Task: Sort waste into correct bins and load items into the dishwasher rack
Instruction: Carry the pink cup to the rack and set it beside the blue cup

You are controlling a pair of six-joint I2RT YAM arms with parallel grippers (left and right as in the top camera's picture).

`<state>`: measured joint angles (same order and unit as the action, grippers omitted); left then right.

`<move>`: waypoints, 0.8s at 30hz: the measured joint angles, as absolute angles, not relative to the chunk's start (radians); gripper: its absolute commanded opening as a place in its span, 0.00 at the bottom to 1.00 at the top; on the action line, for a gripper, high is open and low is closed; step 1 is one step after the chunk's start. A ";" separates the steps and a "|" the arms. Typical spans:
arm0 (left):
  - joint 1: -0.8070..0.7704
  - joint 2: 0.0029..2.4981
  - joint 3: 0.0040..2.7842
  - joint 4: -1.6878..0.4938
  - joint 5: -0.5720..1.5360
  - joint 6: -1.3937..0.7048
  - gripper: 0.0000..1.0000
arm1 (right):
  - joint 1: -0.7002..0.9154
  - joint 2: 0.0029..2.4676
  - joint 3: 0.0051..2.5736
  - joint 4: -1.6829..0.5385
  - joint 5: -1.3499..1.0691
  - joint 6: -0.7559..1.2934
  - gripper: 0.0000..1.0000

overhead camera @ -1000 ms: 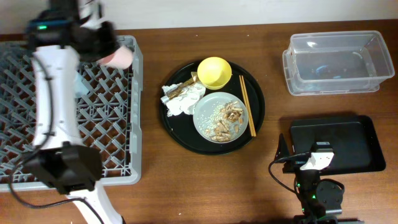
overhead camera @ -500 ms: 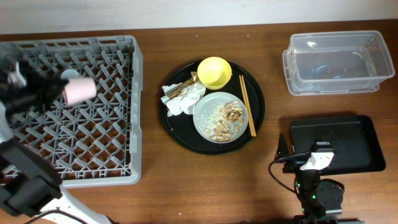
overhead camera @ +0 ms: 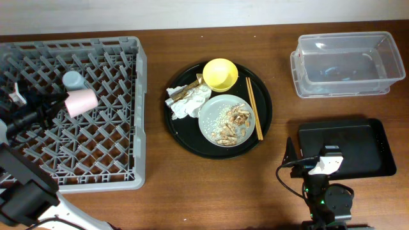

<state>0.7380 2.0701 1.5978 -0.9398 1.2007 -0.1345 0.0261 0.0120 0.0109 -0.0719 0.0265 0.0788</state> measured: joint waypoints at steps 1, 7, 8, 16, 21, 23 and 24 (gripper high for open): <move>0.738 2.070 1.597 -0.939 1.199 -0.135 0.00 | 0.026 0.012 0.011 -0.072 0.026 0.078 0.98; 0.738 2.069 1.596 -0.934 1.184 -0.150 0.00 | 0.026 0.012 0.011 -0.072 0.027 0.078 0.98; 0.738 2.069 1.596 -0.934 1.180 -0.152 0.00 | 0.026 0.012 0.011 -0.072 0.027 0.078 0.98; 0.737 2.034 1.579 -0.878 1.087 -0.223 0.15 | 0.026 0.012 0.011 -0.072 0.027 0.078 0.98; 0.749 2.033 1.570 -0.849 0.981 -0.229 0.19 | 0.026 0.012 0.011 -0.072 0.026 0.078 0.98; 0.760 2.032 1.570 -0.844 0.931 -0.229 0.18 | 0.026 0.012 0.011 -0.072 0.026 0.079 0.98; 0.764 2.033 1.570 -0.844 0.908 -0.229 0.16 | 0.026 0.012 0.011 -0.072 0.027 0.080 0.98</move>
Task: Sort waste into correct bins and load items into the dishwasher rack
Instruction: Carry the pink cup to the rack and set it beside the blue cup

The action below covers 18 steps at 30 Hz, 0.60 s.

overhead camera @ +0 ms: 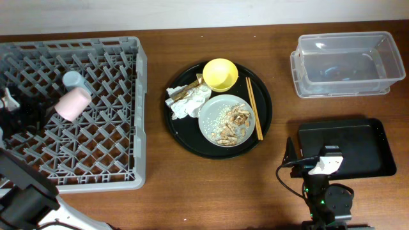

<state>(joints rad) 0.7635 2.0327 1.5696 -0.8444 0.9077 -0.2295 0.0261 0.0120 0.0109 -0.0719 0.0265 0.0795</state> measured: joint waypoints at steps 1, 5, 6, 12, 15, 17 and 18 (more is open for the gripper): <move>0.765 2.033 1.570 -0.844 0.888 -0.229 0.14 | 0.026 0.012 0.011 -0.072 0.027 0.079 0.98; 0.765 2.035 1.563 -0.876 0.798 -0.229 0.14 | 0.026 0.012 0.011 -0.072 0.027 0.079 0.99; 0.765 2.037 1.563 -0.902 0.775 -0.229 0.14 | 0.026 0.012 0.011 -0.072 0.026 0.079 0.98; 0.739 2.036 1.684 -1.090 0.661 -0.228 0.15 | 0.026 0.012 0.011 -0.072 0.027 0.079 0.98; 0.739 2.019 1.800 -1.167 0.614 -0.228 0.15 | 0.026 0.012 0.011 -0.072 0.027 0.079 0.98; 0.736 1.993 1.871 -1.214 0.598 -0.226 0.15 | 0.026 0.012 0.011 -0.072 0.027 0.079 0.98; 0.729 1.968 1.902 -1.229 0.592 -0.221 0.20 | 0.026 0.012 0.011 -0.072 0.026 0.078 0.98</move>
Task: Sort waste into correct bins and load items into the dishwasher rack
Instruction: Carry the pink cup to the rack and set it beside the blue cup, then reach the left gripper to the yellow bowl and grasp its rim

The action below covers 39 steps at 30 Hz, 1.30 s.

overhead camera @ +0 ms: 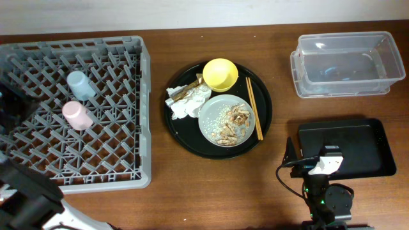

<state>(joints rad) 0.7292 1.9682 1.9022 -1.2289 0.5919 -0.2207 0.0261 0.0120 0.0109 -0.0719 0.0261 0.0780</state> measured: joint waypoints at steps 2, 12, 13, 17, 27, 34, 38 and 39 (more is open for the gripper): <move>0.699 1.914 1.937 -1.246 0.585 -0.195 0.28 | 0.026 0.012 0.011 -0.072 0.026 0.078 0.98; 0.190 1.785 1.954 -1.224 0.426 -0.076 0.42 | 0.026 0.012 0.011 -0.072 0.027 0.079 0.98; 0.130 1.785 1.954 -1.213 0.368 -0.073 0.42 | 0.026 0.012 0.011 -0.072 0.026 0.078 0.98; -0.124 1.785 1.954 -1.150 0.149 -0.071 0.47 | 0.026 0.012 0.011 -0.072 0.027 0.079 0.98; -0.342 1.948 1.955 -1.114 -0.010 -0.070 0.76 | 0.026 0.012 0.011 -0.072 0.027 0.078 0.98; -0.379 2.052 1.955 -1.087 0.146 -0.070 0.52 | 0.026 0.012 0.011 -0.072 0.027 0.078 0.98; -0.434 2.072 1.955 -1.043 0.187 -0.070 0.46 | 0.026 0.012 0.011 -0.072 0.027 0.079 0.98; -0.454 2.083 1.955 -1.026 0.194 -0.071 0.46 | 0.026 0.012 0.011 -0.072 0.026 0.079 0.99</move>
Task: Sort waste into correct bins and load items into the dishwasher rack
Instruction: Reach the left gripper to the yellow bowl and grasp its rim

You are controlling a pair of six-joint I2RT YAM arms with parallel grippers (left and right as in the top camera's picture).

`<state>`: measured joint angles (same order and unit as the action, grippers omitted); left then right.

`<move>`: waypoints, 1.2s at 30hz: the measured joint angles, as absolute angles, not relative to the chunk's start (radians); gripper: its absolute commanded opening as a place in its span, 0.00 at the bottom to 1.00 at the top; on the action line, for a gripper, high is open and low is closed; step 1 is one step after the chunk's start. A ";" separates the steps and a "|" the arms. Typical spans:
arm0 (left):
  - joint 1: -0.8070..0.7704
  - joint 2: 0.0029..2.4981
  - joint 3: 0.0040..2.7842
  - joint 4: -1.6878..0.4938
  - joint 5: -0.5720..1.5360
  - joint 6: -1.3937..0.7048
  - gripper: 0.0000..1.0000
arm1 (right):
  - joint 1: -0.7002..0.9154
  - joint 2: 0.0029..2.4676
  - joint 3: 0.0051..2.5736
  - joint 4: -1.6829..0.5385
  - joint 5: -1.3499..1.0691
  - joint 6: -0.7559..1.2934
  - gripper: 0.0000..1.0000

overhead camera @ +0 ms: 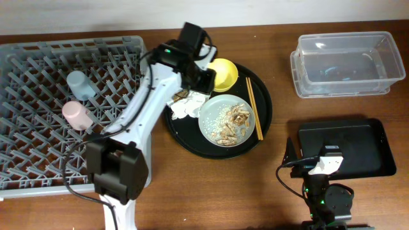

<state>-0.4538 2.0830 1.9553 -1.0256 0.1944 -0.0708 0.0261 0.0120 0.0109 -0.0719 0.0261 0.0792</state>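
Observation:
The grey dishwasher rack [38, 160] at the left holds a pink cup [77, 115] and a blue-grey cup [80, 83]. A round black tray [185, 144] in the middle carries a yellow bowl [225, 75], a grey plate [206, 124] with food scraps, chopsticks [254, 108], a crumpled napkin [182, 110] and a brown wrapper [185, 96]. My left gripper [201, 80] reaches over the tray's back left, between bowl and napkin; the wrist hides its fingers. My right gripper [323, 163] rests at the front right, its fingers unclear.
A clear plastic bin [345, 64] stands at the back right. A black bin [358, 147] lies in front of it, beside the right arm. The left arm spans the rack's right edge from its base [115, 176].
My left arm was at the far left edge beside the rack; now it stretches across the rack's right side with the gripper over the tray. The cups have not moved.
My left gripper was at the pink cup, which lay tilted in the rack beside the blue-grey cup. Then it was further left with the cup still tilted. Then the cup stood free and the arm was at the left edge. Now the gripper is over the tray.

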 measured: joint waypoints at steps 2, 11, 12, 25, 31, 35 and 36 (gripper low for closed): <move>-0.480 2.101 1.955 -0.976 0.195 -0.071 0.46 | 0.026 0.012 0.011 -0.072 0.026 0.079 0.98; -0.531 2.145 1.955 -0.821 -0.001 -0.071 0.46 | 0.026 0.012 0.011 -0.072 0.027 0.079 0.98; -0.529 2.146 1.955 -0.817 -0.016 -0.072 0.46 | 0.026 0.012 0.011 -0.072 0.027 0.079 0.98; -0.559 2.252 1.955 -0.579 0.042 0.084 0.44 | 0.026 0.012 0.011 -0.072 0.027 0.079 0.98; -0.576 2.323 1.955 -0.572 0.052 0.110 0.43 | 0.026 0.012 0.011 -0.072 0.027 0.078 0.98; -0.576 2.347 1.955 -0.559 0.052 0.113 0.43 | 0.026 0.012 0.011 -0.072 0.027 0.079 0.98; -0.576 2.348 1.955 -0.559 0.052 0.113 0.42 | 0.026 0.012 0.011 -0.072 0.027 0.079 0.98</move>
